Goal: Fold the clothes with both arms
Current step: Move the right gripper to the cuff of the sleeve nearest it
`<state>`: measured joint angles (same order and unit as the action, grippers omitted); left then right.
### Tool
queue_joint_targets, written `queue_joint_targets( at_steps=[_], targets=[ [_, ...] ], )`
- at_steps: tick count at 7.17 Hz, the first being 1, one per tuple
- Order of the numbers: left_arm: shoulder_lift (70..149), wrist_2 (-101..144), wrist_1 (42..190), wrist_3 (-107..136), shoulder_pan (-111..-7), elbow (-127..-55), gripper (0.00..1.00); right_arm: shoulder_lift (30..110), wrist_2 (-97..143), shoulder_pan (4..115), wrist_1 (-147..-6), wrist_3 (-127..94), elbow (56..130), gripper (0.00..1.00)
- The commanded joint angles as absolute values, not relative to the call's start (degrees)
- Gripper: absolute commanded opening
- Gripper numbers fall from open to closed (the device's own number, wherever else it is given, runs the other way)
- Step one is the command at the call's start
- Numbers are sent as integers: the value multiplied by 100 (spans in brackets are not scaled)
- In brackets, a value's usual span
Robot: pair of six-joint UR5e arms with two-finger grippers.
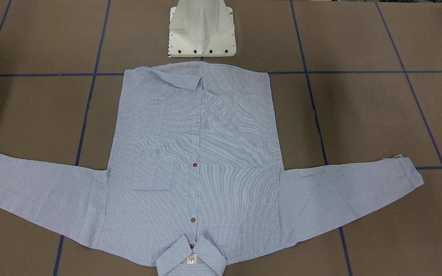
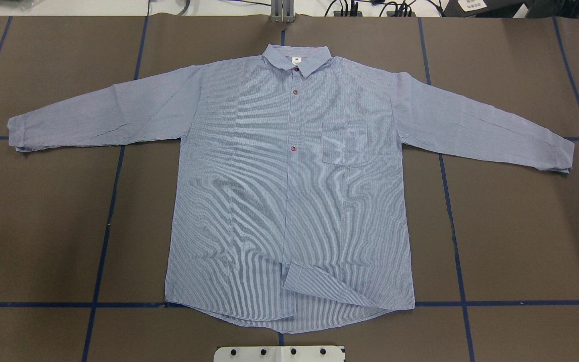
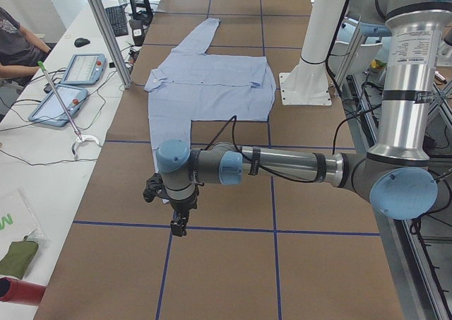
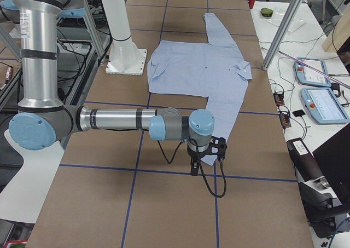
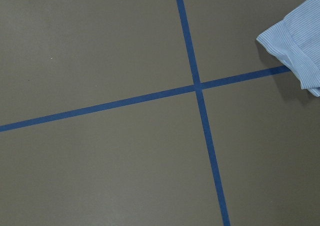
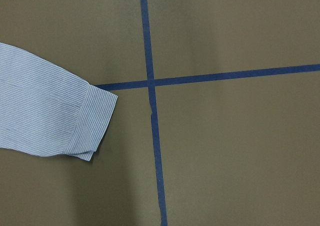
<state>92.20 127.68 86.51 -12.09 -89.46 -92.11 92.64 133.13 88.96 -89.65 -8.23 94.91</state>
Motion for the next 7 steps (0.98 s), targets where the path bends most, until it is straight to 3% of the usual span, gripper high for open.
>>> queue_joint_targets(
  at_steps=[1, 7],
  targets=[
    [9176, 12875, 8631, -1292, -9070, -9193, 99, 9255, 13315, 8799, -8965, -852, 9483, 100],
    [9351, 13585, 8832, -1231, -9027, -9703, 99, 8975, 13157, 7981, -8237, -905, 9327, 100]
  ],
)
